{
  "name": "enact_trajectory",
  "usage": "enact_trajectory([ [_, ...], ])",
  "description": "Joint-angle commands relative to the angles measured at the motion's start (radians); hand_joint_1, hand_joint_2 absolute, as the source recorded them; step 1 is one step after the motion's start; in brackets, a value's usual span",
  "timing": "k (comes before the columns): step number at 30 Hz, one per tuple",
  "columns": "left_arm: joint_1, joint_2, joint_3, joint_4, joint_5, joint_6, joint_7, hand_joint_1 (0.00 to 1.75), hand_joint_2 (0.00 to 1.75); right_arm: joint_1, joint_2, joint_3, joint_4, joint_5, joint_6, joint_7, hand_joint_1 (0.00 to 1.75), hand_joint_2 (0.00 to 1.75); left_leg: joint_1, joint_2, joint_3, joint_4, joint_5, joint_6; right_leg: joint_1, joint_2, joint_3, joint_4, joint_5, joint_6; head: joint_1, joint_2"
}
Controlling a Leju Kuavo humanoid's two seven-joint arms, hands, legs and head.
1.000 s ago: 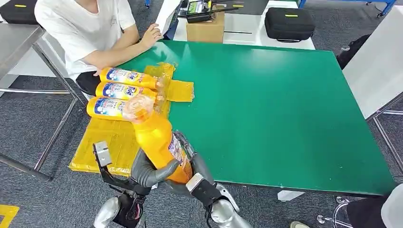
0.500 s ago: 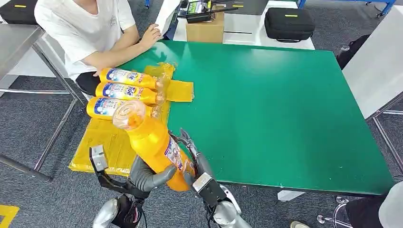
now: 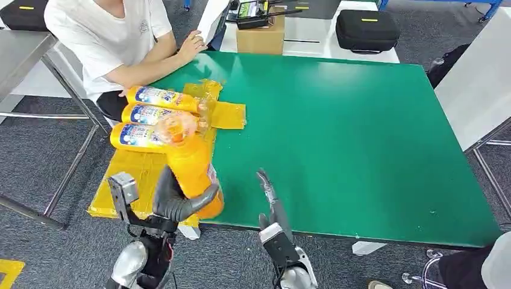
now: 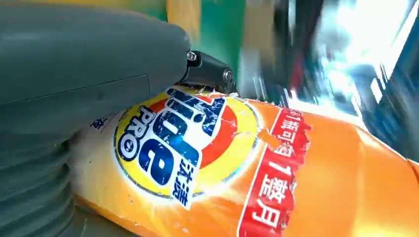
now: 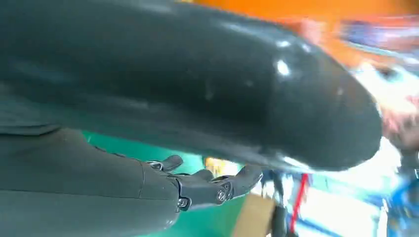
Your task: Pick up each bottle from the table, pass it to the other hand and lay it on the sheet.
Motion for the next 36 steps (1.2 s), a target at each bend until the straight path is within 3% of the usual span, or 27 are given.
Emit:
enact_trajectory([
  [1, -0.127, 0.049, 0.106, 0.233, -0.487, 0.125, 0.002, 1.75, 1.75, 0.039, -0.049, -0.067, -0.165, 0.083, -0.011, -0.001, 0.00, 0.00, 0.000, -0.002, 0.004, -0.001, 0.000, -0.001, 0.000, -0.003, 0.004, -0.001, -0.001, -0.001, 0.000, 0.000],
  [9, -0.199, 0.074, 0.104, 0.315, -1.003, 0.291, 0.060, 1.75, 1.75, 0.039, -0.034, -0.080, -0.176, 0.073, 0.058, -0.014, 0.00, 0.00, 0.000, -0.002, 0.002, -0.001, 0.000, -0.001, 0.000, -0.003, 0.003, -0.001, -0.001, -0.001, 0.000, 0.000],
  [14, -0.345, 0.081, 0.151, 0.559, -1.168, 0.279, 0.127, 1.75, 1.75, 0.027, -0.033, -0.085, -0.172, 0.068, 0.095, -0.013, 0.00, 0.00, 0.000, -0.002, 0.002, -0.001, 0.001, -0.001, 0.000, -0.003, 0.003, -0.001, 0.000, -0.001, 0.000, 0.000],
  [20, -0.576, 0.079, 0.152, 0.969, -1.279, 0.237, 0.184, 1.75, 1.75, -0.002, -0.018, -0.091, -0.138, 0.066, 0.133, -0.014, 0.00, 0.00, 0.001, -0.006, 0.003, -0.001, 0.003, -0.001, 0.001, -0.007, 0.005, 0.000, -0.001, -0.002, 0.000, 0.000],
  [29, -0.654, 0.060, 0.202, 1.133, -1.251, 0.082, 0.217, 1.75, 1.75, 0.004, -0.017, -0.117, -0.133, 0.052, 0.143, -0.010, 0.00, 0.00, 0.001, -0.002, 0.004, 0.000, 0.002, -0.002, 0.001, -0.003, 0.005, 0.001, -0.001, -0.001, 0.000, 0.000],
  [36, -0.657, 0.063, 0.206, 1.141, -1.249, 0.084, 0.209, 1.75, 1.75, 0.003, -0.016, -0.119, -0.130, 0.052, 0.144, -0.010, 0.00, 0.00, 0.001, -0.002, 0.003, 0.000, 0.002, -0.002, 0.001, -0.002, 0.004, 0.001, 0.000, -0.002, 0.000, 0.000],
])
